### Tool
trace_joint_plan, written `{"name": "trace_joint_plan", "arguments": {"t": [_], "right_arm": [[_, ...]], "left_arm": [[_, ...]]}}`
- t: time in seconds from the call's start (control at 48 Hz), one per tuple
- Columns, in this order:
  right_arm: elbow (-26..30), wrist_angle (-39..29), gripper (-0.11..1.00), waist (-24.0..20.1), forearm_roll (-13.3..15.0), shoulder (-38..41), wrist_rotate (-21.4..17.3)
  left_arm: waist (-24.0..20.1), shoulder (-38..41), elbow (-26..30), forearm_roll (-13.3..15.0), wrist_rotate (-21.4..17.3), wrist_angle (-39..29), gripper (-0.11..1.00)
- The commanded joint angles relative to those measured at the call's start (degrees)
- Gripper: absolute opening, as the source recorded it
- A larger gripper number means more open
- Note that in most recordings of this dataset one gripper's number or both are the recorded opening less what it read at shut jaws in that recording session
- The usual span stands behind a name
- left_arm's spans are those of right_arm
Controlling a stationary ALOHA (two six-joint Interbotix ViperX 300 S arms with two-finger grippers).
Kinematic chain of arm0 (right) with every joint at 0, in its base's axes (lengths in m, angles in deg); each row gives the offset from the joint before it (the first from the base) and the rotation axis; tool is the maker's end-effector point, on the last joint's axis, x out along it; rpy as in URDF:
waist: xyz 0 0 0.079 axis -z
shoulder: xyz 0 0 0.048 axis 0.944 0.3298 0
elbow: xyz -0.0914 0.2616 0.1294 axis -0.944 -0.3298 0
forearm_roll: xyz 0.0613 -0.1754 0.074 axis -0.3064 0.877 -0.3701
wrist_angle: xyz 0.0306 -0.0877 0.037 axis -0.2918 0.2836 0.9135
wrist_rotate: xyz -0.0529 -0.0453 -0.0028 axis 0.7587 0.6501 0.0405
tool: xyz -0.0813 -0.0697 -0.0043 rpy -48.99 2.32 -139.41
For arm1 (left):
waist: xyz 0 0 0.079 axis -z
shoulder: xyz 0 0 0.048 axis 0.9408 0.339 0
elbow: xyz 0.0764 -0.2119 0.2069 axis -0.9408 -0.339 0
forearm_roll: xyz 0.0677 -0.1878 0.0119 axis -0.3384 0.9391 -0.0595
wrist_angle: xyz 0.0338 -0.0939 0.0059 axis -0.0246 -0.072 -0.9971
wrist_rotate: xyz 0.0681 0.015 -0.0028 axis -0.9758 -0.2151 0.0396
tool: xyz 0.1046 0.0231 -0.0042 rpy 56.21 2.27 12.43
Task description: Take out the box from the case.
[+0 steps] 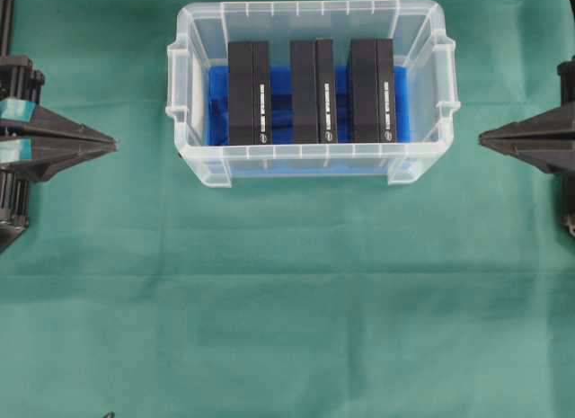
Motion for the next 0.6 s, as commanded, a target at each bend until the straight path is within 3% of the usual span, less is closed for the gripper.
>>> {"name": "trace_joint_plan", "arguments": {"t": [0.0,0.25,0.583], "right_arm": [[0.18,-0.44,0.01,0.09,-0.26,0.88,-0.26],[6.33,-14.41,0.01,0.09,-0.26,2.02,-1.23],[19.07,-23.99,0.01,0.09,-0.09,2.29,-1.32]], "left_arm": [[-0.62,1.14,1.41,-1.58,0.26,-1.49,0.01],[-0.62,0.35,4.92,-1.76,0.35,-5.80,0.01],[0.09,-0.62,13.27,-1.76,0.44,-13.89,0.01]]}}
